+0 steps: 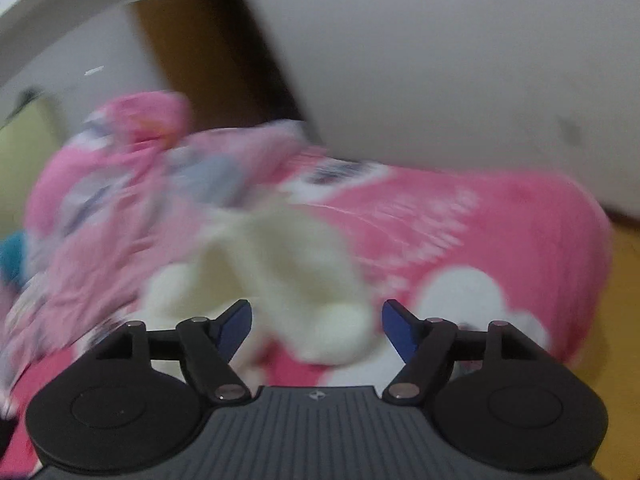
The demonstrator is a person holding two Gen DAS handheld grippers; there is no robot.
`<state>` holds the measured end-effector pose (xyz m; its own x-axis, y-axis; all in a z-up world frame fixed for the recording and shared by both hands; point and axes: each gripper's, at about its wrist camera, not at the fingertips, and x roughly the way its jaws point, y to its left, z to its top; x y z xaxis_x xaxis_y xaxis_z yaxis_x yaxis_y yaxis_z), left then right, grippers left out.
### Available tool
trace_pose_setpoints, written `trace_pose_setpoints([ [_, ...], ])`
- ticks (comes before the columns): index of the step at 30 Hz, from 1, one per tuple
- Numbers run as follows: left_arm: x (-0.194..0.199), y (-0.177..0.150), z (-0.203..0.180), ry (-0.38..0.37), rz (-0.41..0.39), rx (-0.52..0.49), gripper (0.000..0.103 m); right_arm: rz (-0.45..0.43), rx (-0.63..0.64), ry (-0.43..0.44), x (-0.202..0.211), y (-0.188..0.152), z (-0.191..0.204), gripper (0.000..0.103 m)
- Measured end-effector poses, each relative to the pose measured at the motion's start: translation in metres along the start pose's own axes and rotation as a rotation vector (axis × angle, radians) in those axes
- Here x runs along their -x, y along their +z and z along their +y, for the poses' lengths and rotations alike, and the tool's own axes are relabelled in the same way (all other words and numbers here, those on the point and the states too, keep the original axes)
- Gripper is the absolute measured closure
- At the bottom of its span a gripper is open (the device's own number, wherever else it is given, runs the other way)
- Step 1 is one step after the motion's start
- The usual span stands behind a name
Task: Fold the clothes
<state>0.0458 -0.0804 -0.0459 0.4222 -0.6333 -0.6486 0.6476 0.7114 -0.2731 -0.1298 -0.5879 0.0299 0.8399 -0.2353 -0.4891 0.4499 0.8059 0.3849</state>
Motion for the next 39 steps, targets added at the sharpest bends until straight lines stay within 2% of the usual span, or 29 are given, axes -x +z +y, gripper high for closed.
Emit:
trace_pose_setpoints([
  [2,0.005,-0.006,-0.009,0.0,-0.013,-0.053,0.055,0.037,0.094,0.13,0.001,0.001,0.043,0.021],
  [5,0.012,-0.015,-0.024,0.014,-0.041,-0.128,0.055,0.159,0.269,0.316,-0.019,-0.01,0.126,0.02],
  [8,0.02,-0.025,-0.032,0.018,-0.076,-0.177,0.055,0.349,0.416,0.497,-0.049,-0.04,0.204,0.02],
  [9,0.021,-0.028,-0.032,0.01,-0.087,-0.176,0.055,0.406,0.479,0.529,-0.06,-0.054,0.228,0.02],
  [11,0.023,-0.032,-0.028,-0.012,-0.102,-0.155,0.055,0.493,0.589,0.534,-0.076,-0.079,0.262,0.024],
  [13,0.026,-0.035,-0.023,-0.039,-0.118,-0.14,0.055,0.608,0.659,0.49,-0.095,-0.104,0.283,0.032],
  [14,0.027,-0.037,-0.02,-0.055,-0.125,-0.135,0.055,0.643,0.687,0.46,-0.099,-0.115,0.287,0.033],
  [16,0.031,-0.042,-0.014,-0.086,-0.138,-0.123,0.055,0.627,0.738,0.442,-0.094,-0.126,0.291,0.038],
  [18,0.033,-0.042,-0.006,-0.123,-0.148,-0.09,0.055,0.607,0.736,0.436,-0.084,-0.126,0.29,0.055],
  [19,0.034,-0.041,-0.002,-0.139,-0.152,-0.069,0.055,0.599,0.725,0.436,-0.08,-0.123,0.286,0.067],
  [20,0.036,-0.039,0.003,-0.159,-0.156,-0.039,0.054,0.595,0.719,0.441,-0.078,-0.122,0.281,0.074],
  [23,0.034,-0.03,0.015,-0.198,-0.158,0.048,0.054,0.582,0.697,0.457,-0.07,-0.123,0.267,0.08],
  [26,0.027,-0.018,0.022,-0.215,-0.15,0.09,0.05,0.569,0.67,0.479,-0.065,-0.125,0.256,0.082],
  [30,0.004,-0.004,0.024,-0.279,-0.082,0.139,0.05,0.532,0.631,0.527,-0.06,-0.127,0.24,0.082],
  [34,-0.011,-0.004,0.01,-0.259,-0.044,0.078,0.05,0.493,0.613,0.606,-0.052,-0.124,0.22,0.081],
  [36,-0.008,-0.006,0.006,-0.244,-0.054,0.05,0.053,0.486,0.619,0.647,-0.049,-0.111,0.212,0.079],
  [39,-0.001,-0.009,0.003,-0.221,-0.067,0.021,0.061,0.392,0.641,0.665,-0.044,-0.076,0.201,0.065],
])
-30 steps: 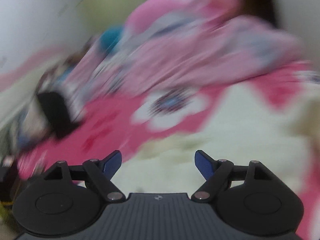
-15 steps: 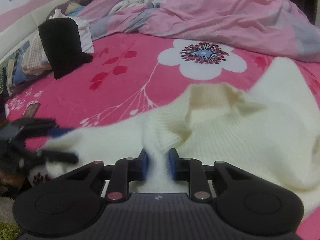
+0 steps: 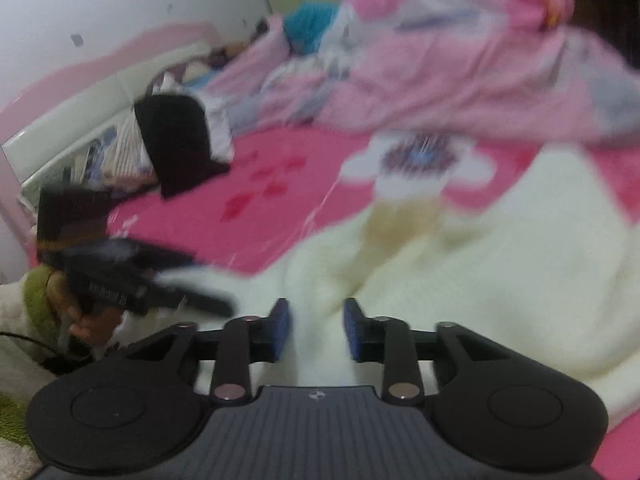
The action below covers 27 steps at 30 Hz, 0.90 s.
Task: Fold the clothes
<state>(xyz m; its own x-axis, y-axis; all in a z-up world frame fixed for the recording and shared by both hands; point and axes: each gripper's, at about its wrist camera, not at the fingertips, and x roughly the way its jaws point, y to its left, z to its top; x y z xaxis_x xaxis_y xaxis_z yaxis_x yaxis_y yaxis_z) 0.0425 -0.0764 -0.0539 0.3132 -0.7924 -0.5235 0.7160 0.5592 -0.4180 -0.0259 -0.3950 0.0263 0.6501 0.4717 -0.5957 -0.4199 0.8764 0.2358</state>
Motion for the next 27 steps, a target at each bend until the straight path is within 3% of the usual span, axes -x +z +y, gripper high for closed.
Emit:
trace_pose_setpoints([
  [2,0.004,-0.003,-0.005,0.017,-0.011,-0.028,0.067,-0.042,0.046,-0.081,0.012,0.015,-0.017,0.05],
  [3,0.007,-0.004,-0.007,0.026,-0.017,-0.042,0.068,-0.033,0.06,-0.125,0.012,0.022,-0.03,0.045],
  [5,0.011,-0.006,-0.012,0.037,-0.028,-0.07,0.072,0.017,0.07,-0.211,0.006,0.034,-0.054,0.022],
  [7,0.015,-0.007,-0.017,0.047,-0.041,-0.101,0.074,0.084,0.071,-0.282,-0.005,0.041,-0.073,0.021],
  [9,0.017,-0.01,-0.018,0.049,-0.05,-0.108,0.076,0.117,0.076,-0.293,-0.017,0.044,-0.086,0.02],
  [13,0.017,-0.013,-0.018,0.06,-0.065,-0.113,0.08,0.195,0.059,-0.216,-0.044,0.038,-0.097,0.008],
  [16,0.018,-0.011,-0.019,0.091,-0.08,-0.113,0.084,0.257,0.106,-0.225,-0.064,0.022,-0.084,0.007],
  [18,0.021,-0.012,-0.019,0.121,-0.098,-0.104,0.085,0.256,0.124,-0.263,-0.065,0.018,-0.072,0.017],
  [21,0.028,-0.015,-0.016,0.145,-0.137,-0.059,0.088,0.235,0.135,-0.306,-0.059,0.013,-0.054,0.042],
  [23,0.034,-0.017,-0.016,0.153,-0.164,-0.041,0.089,0.216,0.144,-0.346,-0.055,0.012,-0.042,0.068],
  [25,0.04,-0.02,-0.018,0.167,-0.195,-0.028,0.09,0.187,0.132,-0.387,-0.051,0.014,-0.03,0.087],
  [27,0.047,-0.021,-0.018,0.182,-0.223,-0.012,0.09,0.125,0.102,-0.418,-0.042,0.017,-0.018,0.089],
])
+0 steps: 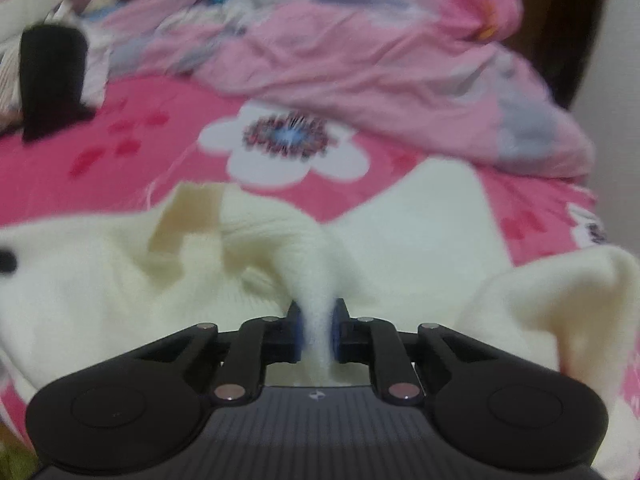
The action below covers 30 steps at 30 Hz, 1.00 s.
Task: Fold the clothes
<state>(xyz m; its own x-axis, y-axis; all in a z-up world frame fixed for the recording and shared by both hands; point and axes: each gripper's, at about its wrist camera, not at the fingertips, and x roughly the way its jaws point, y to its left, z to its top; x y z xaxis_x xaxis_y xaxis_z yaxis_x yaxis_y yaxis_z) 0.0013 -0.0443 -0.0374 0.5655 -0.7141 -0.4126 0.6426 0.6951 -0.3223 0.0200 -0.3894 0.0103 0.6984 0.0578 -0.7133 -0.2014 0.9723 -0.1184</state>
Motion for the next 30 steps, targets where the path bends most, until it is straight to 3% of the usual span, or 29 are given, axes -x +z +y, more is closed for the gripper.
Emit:
trace_pose_setpoints([
  [9,0.049,0.017,0.007,0.122,-0.179,0.002,0.092,-0.282,-0.23,0.038,0.062,0.018,0.015,0.09],
  [15,0.079,0.048,0.046,0.174,-0.281,0.107,0.093,-0.432,-0.286,0.097,0.092,0.044,0.036,0.09],
  [23,0.117,0.103,0.061,0.278,-0.454,0.018,0.094,-0.558,-0.28,0.19,0.115,0.092,0.066,0.091],
  [30,0.118,0.163,0.075,0.361,-0.529,-0.061,0.094,-0.656,-0.306,0.269,0.118,0.136,0.073,0.091],
])
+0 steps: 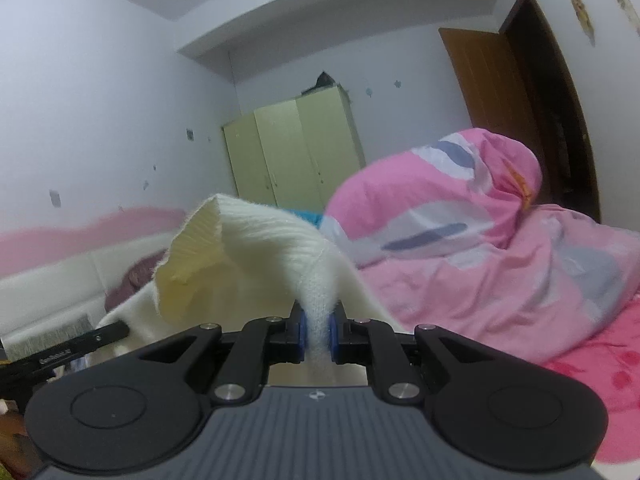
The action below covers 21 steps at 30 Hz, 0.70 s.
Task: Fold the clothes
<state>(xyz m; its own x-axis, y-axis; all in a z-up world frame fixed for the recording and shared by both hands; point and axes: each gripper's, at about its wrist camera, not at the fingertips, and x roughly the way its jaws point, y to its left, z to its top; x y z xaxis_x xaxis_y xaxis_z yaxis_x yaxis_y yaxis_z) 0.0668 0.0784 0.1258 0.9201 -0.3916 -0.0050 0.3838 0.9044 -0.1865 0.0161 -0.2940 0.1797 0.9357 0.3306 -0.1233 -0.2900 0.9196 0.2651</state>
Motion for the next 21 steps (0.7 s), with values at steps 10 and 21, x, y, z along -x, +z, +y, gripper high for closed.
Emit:
trace_pose_setpoints([
  [10,-0.104,0.027,0.004,0.039,0.023,-0.091,0.094,-0.026,-0.101,-0.026,-0.081,0.033,-0.046,0.091],
  [21,-0.272,-0.067,-0.012,0.123,0.259,-0.282,0.094,0.134,-0.162,-0.249,-0.241,-0.011,-0.153,0.091],
])
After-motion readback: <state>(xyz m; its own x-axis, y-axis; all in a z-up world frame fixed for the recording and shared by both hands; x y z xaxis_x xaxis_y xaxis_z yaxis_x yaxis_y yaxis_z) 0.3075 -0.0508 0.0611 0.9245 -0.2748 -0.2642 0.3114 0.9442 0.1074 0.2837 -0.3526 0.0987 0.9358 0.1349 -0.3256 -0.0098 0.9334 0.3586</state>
